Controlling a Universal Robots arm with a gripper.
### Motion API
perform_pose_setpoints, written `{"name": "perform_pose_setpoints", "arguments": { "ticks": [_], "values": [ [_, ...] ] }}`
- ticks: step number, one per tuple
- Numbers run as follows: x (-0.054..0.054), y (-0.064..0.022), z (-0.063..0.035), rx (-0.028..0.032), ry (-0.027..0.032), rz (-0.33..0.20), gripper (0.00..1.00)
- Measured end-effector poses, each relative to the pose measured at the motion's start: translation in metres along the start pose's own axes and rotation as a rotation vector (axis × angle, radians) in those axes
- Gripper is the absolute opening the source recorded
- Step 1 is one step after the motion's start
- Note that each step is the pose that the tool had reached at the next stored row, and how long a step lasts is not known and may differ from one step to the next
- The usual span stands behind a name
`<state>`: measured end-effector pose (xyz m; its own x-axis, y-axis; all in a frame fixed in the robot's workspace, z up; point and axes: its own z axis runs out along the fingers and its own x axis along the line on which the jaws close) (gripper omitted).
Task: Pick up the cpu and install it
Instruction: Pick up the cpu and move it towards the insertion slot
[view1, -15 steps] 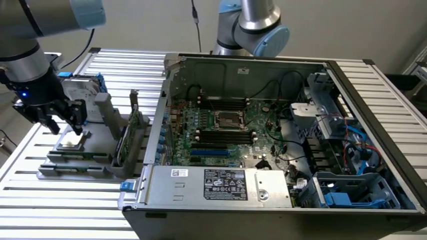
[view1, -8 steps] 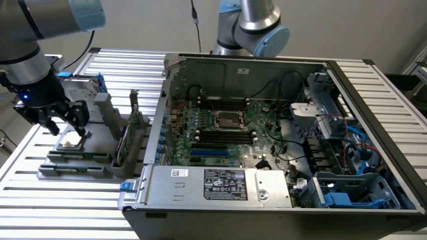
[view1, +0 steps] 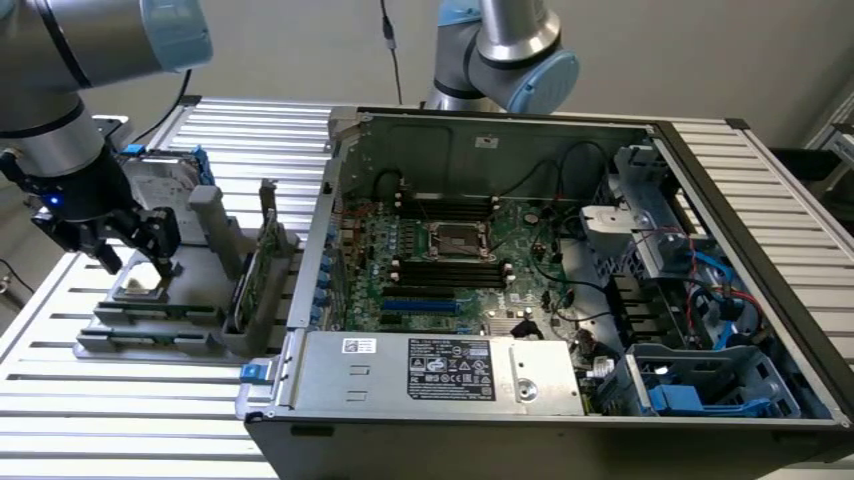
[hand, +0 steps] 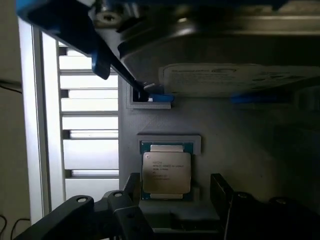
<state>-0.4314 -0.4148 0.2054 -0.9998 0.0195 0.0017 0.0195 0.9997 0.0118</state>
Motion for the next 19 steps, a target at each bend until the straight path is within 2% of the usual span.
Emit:
{"name": "perform_pose_setpoints", "arguments": {
  "ticks": [3,5,6,10,16,19],
  "values": [
    [0.0004,-0.0002,0.0003,-0.0173,0.0019,0.001,0.67],
    [0.0005,-0.0005,0.0005,-0.0251,0.0033,0.001,0.67],
    [0.0007,-0.0005,0.0008,-0.027,0.0039,0.002,0.67],
    [0.0007,-0.0015,0.0027,-0.0284,0.0086,0.002,0.67],
    [0.0007,-0.0033,0.0077,-0.0287,0.02,0.003,0.67],
    [0.0007,-0.004,0.0101,-0.0287,0.0224,0.003,0.67]
  ]
}}
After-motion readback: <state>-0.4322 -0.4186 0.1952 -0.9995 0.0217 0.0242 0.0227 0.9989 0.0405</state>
